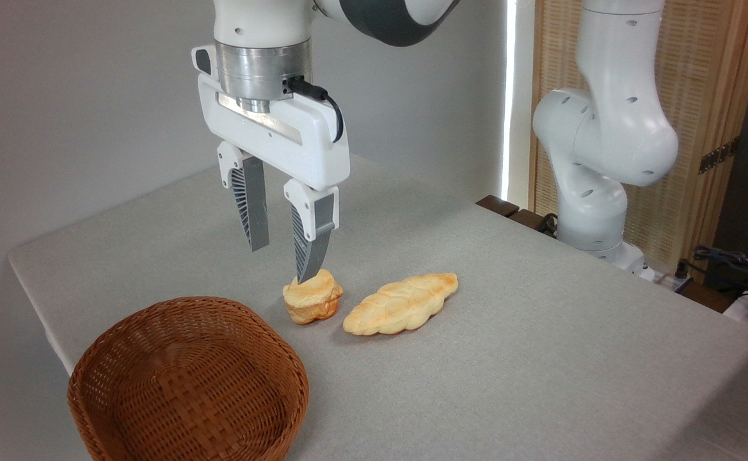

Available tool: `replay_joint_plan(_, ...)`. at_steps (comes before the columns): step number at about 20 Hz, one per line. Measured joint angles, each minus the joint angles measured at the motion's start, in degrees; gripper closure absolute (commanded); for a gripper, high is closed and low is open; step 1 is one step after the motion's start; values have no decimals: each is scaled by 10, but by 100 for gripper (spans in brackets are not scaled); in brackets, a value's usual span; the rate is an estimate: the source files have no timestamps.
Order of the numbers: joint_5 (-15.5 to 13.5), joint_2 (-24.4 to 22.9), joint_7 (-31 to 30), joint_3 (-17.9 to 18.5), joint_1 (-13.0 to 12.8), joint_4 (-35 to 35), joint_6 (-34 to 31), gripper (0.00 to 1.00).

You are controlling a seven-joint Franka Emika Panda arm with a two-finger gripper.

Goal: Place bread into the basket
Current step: 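Lower the open gripper toward the small round bread roll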

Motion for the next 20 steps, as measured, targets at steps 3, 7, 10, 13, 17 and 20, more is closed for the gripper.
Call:
replay_joint_plan(3, 1, 0, 0, 2, 3, 5, -5, 0)
replay_joint_plan(7, 1, 1, 0, 3, 3, 5, -15, 0)
replay_joint_plan(10, 1, 1, 0, 4, 3, 5, -15, 0)
replay_joint_plan(13, 1, 1, 0, 3, 2, 5, -31, 0)
replay_joint_plan(17, 1, 2, 0, -6, -6, 3, -54, 0)
replay_joint_plan(20, 1, 4, 0, -11, -19, -2, -55, 0)
